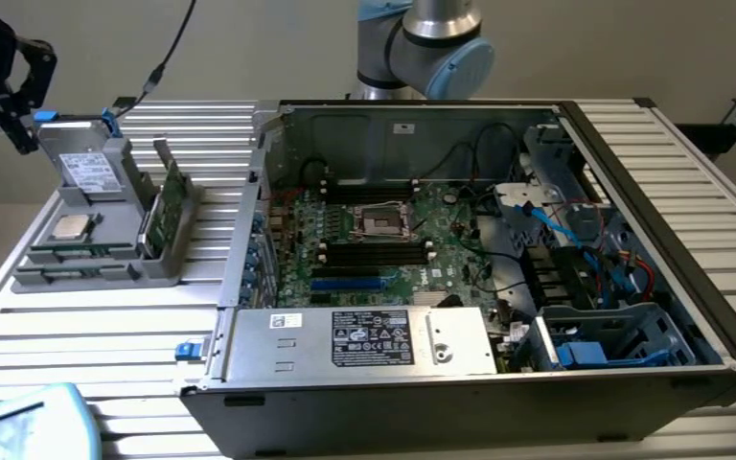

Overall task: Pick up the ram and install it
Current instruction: 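Pick up the ram and move it above insertion slot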

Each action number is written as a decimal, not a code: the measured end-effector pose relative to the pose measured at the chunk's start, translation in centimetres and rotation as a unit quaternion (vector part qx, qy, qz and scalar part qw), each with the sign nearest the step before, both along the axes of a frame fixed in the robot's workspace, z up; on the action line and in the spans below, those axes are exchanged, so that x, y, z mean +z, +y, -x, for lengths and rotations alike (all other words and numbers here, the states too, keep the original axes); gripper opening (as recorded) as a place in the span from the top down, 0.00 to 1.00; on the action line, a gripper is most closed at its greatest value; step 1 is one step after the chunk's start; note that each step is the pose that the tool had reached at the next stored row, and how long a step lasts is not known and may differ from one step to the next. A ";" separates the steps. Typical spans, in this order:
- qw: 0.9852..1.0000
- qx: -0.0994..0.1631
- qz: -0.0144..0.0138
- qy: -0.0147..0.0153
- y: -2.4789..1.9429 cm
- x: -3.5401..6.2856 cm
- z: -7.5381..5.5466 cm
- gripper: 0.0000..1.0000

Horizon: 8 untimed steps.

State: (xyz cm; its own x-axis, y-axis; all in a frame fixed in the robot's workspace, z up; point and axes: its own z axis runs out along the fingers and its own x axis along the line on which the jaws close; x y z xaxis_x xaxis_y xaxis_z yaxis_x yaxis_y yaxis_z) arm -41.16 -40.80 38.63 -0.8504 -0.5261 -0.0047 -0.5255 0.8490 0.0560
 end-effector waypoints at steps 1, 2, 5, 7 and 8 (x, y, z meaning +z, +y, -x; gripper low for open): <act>1.000 0.009 0.000 0.000 0.00 -0.03 0.0 0.89; 1.000 0.018 0.000 0.001 0.00 -0.05 0.0 0.89; 0.999 0.046 0.000 0.003 0.00 -0.15 0.0 0.89; 0.998 0.064 0.000 0.004 0.00 -0.21 0.0 0.89; 0.997 0.073 0.000 0.005 0.00 -0.24 0.0 0.89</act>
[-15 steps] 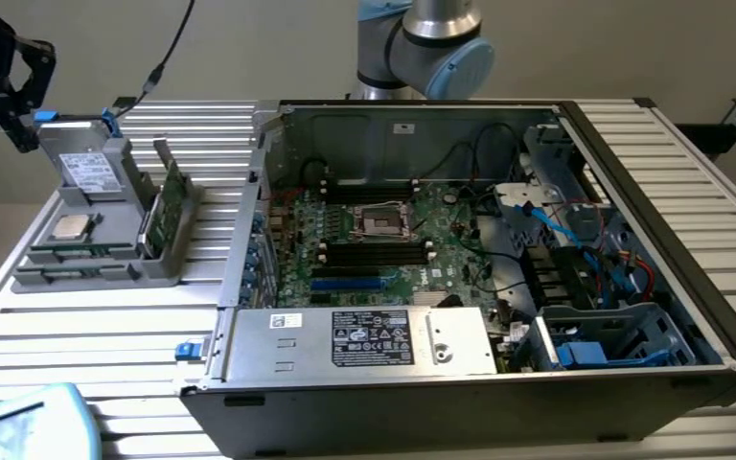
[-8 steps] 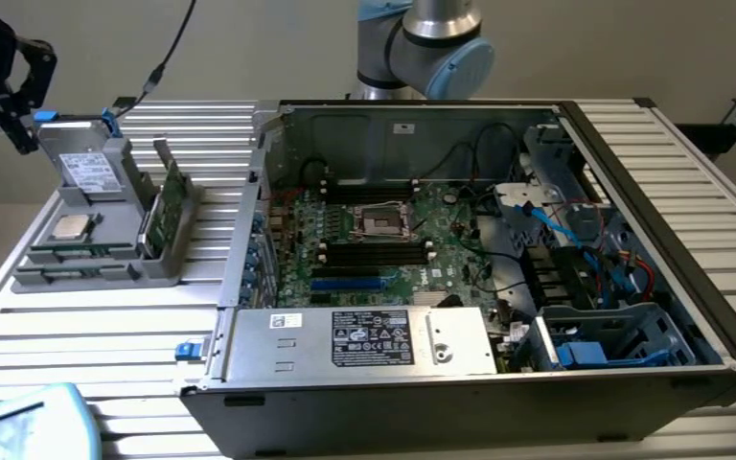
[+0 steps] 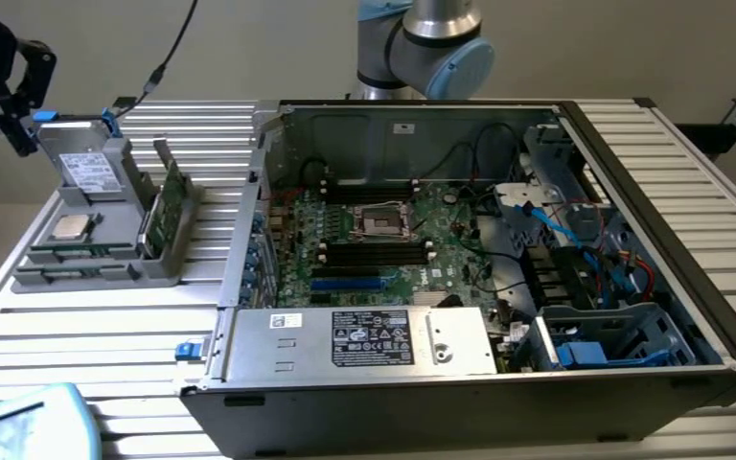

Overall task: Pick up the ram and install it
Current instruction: 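Pick up the ram and move it above insertion slot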

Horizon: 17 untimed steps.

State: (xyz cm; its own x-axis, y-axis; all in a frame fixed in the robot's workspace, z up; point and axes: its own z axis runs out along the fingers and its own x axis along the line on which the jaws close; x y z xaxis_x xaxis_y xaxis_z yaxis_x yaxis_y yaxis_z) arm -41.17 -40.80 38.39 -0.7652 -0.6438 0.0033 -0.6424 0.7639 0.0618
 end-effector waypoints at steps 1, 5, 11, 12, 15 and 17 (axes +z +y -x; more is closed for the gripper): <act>1.000 0.009 0.000 0.001 0.00 -0.03 0.0 0.89; 0.999 0.046 0.000 0.003 0.00 -0.15 0.0 0.89; 0.995 0.100 0.000 0.008 0.00 -0.35 0.0 0.89; 0.994 0.109 0.000 0.008 0.00 -0.38 0.0 0.89; 0.991 0.136 0.000 0.011 0.00 -0.47 0.0 0.89; 0.988 0.154 0.000 0.012 0.00 -0.53 0.0 0.89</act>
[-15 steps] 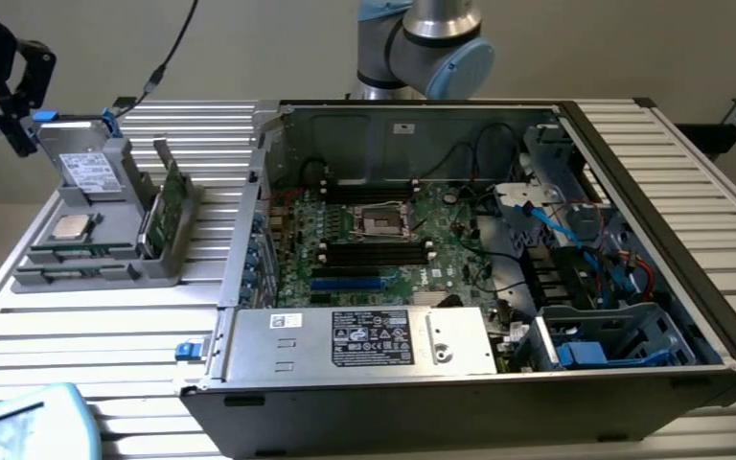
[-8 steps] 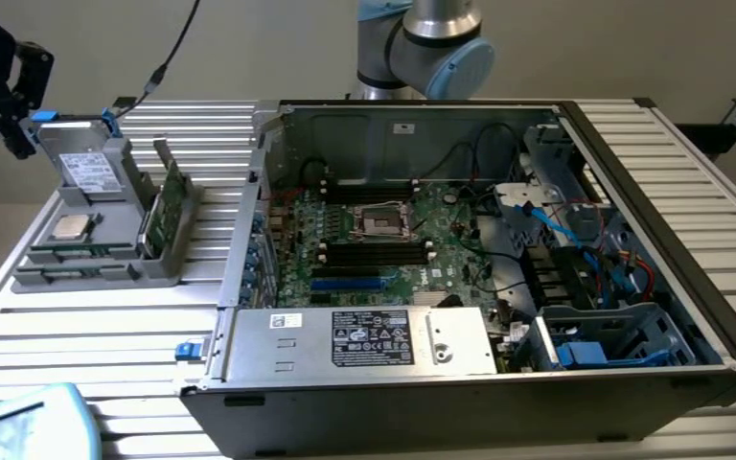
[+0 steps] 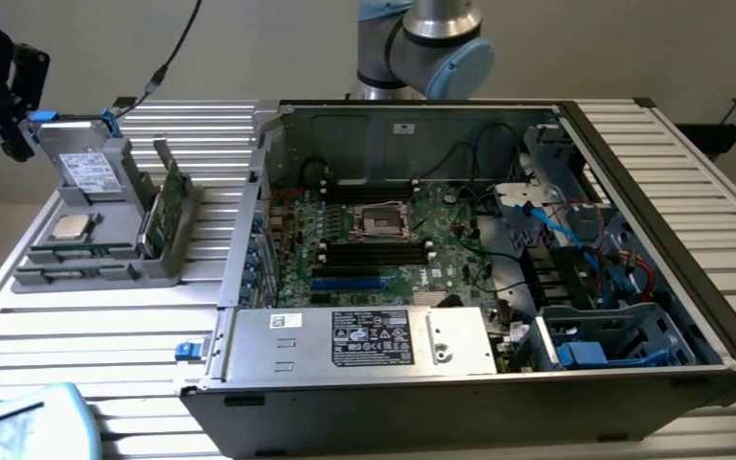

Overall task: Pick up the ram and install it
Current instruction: 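Pick up the ram and move it above insertion slot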

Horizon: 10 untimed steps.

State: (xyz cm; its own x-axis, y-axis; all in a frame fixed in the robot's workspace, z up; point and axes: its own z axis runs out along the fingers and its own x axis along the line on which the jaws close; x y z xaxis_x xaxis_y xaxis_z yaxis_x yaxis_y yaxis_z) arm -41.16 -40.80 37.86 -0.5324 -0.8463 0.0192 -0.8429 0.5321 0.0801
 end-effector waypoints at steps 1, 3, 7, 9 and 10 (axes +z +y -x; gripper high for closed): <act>1.000 0.009 0.000 0.001 0.00 -0.04 0.0 0.89; 1.000 0.028 0.000 0.002 0.00 -0.10 0.0 0.89; 0.998 0.063 0.000 0.004 0.00 -0.22 0.0 0.89; 0.997 0.082 0.000 0.005 0.00 -0.28 0.0 0.89; 0.996 0.091 0.000 0.005 0.00 -0.32 0.0 0.89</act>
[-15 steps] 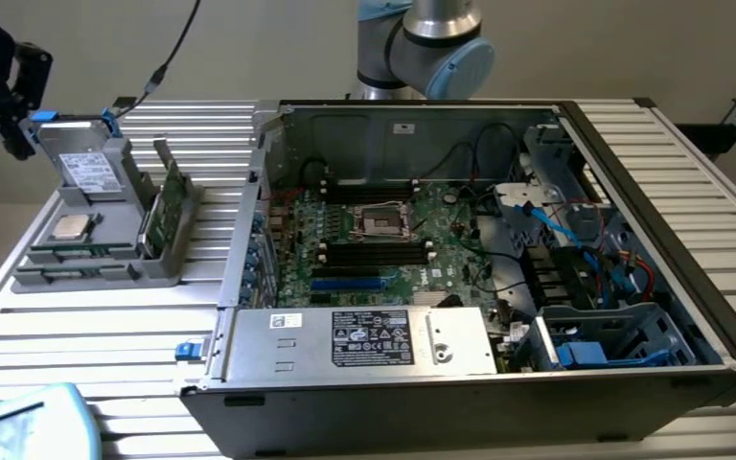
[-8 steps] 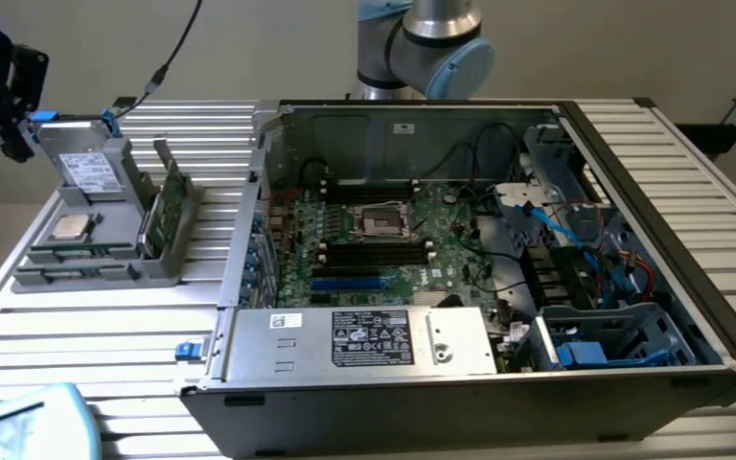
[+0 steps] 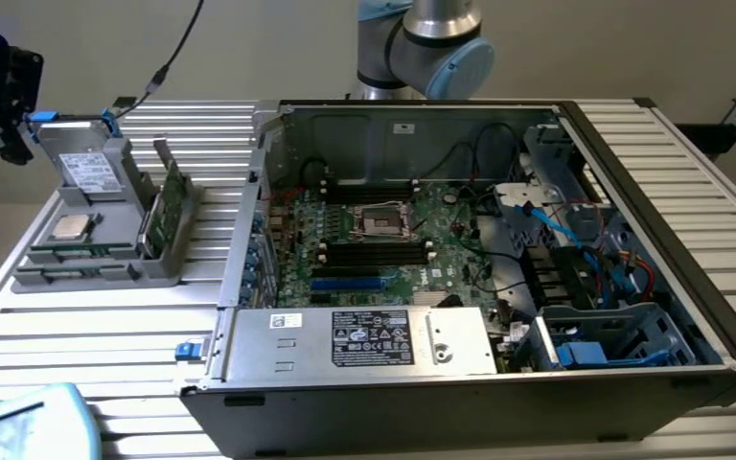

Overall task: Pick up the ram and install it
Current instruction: 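Pick up the ram and move it above insertion slot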

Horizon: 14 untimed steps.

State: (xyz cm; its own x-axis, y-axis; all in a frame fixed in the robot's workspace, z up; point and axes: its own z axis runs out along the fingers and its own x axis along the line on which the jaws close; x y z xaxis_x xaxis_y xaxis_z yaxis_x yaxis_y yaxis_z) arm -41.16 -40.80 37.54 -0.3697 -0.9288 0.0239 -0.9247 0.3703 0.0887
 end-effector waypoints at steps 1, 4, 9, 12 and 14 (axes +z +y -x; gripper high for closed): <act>1.000 0.009 0.000 0.000 0.00 -0.03 0.0 0.89; 0.999 0.037 0.000 0.001 0.00 -0.12 0.0 0.89; 0.997 0.082 0.000 0.002 0.00 -0.27 0.0 0.89; 0.994 0.109 0.000 0.002 0.00 -0.37 0.0 0.89; 0.992 0.127 0.000 0.003 0.00 -0.43 0.0 0.89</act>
State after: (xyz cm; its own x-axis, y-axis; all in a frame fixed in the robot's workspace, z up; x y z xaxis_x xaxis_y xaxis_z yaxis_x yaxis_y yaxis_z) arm -41.16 -40.80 37.11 -0.1232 -0.9921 0.0253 -0.9877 0.1250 0.0938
